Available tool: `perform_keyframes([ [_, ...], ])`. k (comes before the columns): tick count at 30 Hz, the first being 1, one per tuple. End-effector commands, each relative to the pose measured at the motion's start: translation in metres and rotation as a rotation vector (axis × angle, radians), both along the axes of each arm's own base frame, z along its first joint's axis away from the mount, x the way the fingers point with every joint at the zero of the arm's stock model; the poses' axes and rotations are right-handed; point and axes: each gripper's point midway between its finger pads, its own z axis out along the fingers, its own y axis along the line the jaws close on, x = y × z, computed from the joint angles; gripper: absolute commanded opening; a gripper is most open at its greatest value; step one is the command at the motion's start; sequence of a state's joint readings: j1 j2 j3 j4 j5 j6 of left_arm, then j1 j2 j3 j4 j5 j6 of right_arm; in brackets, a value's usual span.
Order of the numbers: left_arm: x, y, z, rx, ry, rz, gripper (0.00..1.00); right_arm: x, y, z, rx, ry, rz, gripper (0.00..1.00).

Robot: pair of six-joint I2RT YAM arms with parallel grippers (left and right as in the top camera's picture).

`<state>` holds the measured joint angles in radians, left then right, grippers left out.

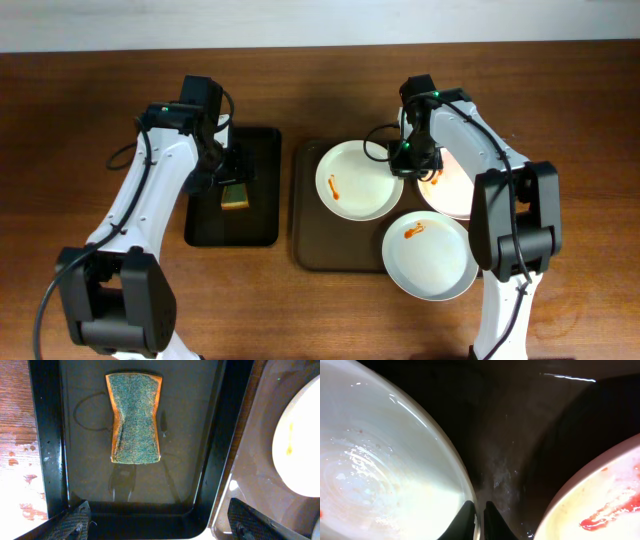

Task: Clean dirty plates on tray and stack at the side
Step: 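Lower the left gripper and grasp the green sponge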

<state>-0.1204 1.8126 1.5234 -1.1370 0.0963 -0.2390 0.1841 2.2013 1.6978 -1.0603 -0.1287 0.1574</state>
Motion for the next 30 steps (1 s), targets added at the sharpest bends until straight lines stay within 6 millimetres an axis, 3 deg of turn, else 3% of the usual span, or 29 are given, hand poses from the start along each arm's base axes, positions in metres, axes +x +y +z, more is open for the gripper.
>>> perform_keyframes([
  [1, 0.003, 0.001, 0.001, 0.015, -0.007, -0.01, 0.85, -0.006, -0.001, -0.012, -0.021, 0.023, 0.002, 0.1],
  [6, 0.003, 0.001, 0.001, 0.015, -0.007, -0.009, 0.85, -0.006, -0.001, -0.019, -0.019, 0.014, 0.002, 0.1],
  [23, 0.003, 0.001, 0.001, 0.015, -0.007, -0.009, 0.85, 0.006, 0.001, -0.004, -0.014, -0.017, 0.001, 0.11],
  [26, 0.003, 0.001, 0.001, 0.015, -0.007, -0.009, 0.85, 0.006, 0.0, -0.004, -0.014, -0.015, 0.001, 0.04],
  [30, 0.002, 0.001, 0.0, 0.016, -0.004, -0.011, 0.8, 0.005, 0.0, -0.004, -0.015, -0.011, 0.001, 0.04],
])
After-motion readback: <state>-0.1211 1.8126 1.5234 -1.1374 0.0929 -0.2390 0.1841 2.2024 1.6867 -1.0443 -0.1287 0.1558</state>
